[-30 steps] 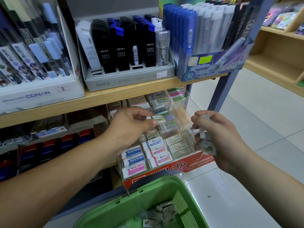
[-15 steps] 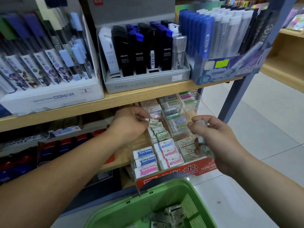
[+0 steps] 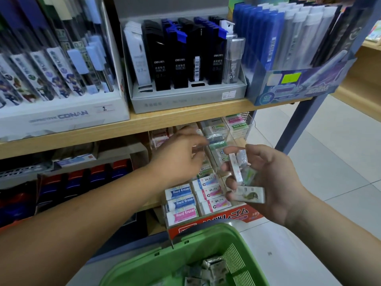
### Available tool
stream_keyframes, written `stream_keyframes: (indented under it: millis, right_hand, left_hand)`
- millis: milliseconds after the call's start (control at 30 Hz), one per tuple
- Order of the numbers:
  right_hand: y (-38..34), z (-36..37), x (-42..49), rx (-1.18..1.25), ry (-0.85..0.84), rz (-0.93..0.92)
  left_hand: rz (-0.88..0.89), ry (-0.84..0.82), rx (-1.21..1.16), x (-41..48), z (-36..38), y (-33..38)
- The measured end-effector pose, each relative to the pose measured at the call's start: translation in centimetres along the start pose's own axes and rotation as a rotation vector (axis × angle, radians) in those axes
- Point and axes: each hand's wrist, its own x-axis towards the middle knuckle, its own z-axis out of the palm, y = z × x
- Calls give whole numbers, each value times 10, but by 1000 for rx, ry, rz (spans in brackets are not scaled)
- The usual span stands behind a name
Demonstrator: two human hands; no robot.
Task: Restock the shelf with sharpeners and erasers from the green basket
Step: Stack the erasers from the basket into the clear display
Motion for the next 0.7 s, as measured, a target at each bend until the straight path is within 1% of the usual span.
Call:
stream_keyframes:
  millis: [33, 67, 100, 167, 200, 300, 433, 533, 700]
  right_hand:
    - [1, 0, 1, -7, -17, 4]
    - [2, 0, 2, -14, -31, 13]
    - [3, 0, 3, -16, -51, 21]
    - [5, 0, 5, -16, -87, 25]
    - [6, 0, 5, -29, -97, 20]
    - [9, 0, 7, -83, -120, 2]
    - [7, 3, 9, -49, -125, 4]
    - [6, 3, 8, -59, -107, 2]
    - [7, 1, 8, -99, -100, 18]
  left_hand:
    - [12, -18, -162, -3, -5, 9]
    - [-3, -77, -284, -5, -10, 19]
    - [-21, -143, -355, -6, -12, 28]
    - [-41, -249, -358, -6, -9, 33]
    - [-42, -268, -342, -6, -6, 31]
    - [-53, -270, -424, -7, 0, 26]
    - [-209, -185, -630, -6, -1, 23]
    - [-314, -196, -775, -4, -5, 20]
    - [-363, -211, -821, -5, -7, 20]
